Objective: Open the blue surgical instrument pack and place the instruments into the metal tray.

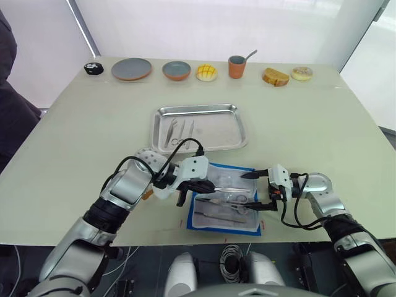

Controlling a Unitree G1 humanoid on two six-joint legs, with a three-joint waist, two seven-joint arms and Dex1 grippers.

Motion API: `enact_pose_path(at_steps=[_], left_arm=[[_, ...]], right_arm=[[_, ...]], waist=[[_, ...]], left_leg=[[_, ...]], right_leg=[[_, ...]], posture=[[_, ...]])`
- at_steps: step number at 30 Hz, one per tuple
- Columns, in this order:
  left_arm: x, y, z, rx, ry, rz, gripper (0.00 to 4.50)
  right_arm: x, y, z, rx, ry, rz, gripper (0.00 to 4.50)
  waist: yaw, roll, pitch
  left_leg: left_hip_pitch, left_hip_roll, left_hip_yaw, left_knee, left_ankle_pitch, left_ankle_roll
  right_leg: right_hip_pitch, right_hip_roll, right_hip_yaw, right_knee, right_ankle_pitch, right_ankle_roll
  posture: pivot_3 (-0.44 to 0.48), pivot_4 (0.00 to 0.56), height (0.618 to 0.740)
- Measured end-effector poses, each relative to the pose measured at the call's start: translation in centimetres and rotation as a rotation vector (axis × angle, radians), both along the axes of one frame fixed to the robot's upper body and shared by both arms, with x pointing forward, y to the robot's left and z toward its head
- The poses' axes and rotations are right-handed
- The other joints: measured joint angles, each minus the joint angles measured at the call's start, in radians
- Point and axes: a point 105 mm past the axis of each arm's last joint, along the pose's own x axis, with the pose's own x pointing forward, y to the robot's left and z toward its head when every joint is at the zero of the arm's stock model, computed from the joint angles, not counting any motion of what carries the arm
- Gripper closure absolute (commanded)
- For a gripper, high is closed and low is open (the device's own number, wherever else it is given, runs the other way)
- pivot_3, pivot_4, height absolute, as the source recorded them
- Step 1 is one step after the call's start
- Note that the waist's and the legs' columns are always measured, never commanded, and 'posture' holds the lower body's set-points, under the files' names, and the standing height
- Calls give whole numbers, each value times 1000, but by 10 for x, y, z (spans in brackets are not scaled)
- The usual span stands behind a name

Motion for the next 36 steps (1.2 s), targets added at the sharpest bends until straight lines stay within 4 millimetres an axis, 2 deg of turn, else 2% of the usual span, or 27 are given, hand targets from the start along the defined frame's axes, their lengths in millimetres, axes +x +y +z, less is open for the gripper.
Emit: enact_pose_path(at_steps=[3, 21, 36], left_arm=[[0, -2, 6, 18, -16, -13, 4416], [2, 14, 16, 88, -38, -16, 4416], [0, 41, 17, 108, -38, 31, 4416]], right_arm=[[0, 1, 0, -1, 0, 1, 0], [0, 1, 0, 0, 2, -2, 0], [1, 3, 0, 2, 3, -5, 0]], waist=[[-1, 0, 0], [-1, 0, 0], [-2, 0, 0]], left_leg=[[0, 0, 0, 0, 0, 0], [1, 0, 0, 0, 0, 0], [1, 3, 0, 0, 0, 0]], right_leg=[[0, 1, 1, 0, 0, 0], [0, 1, 2, 0, 0, 0], [0, -1, 3, 0, 0, 0]], posture=[[0, 150, 740], [0, 150, 740], [0, 150, 740]])
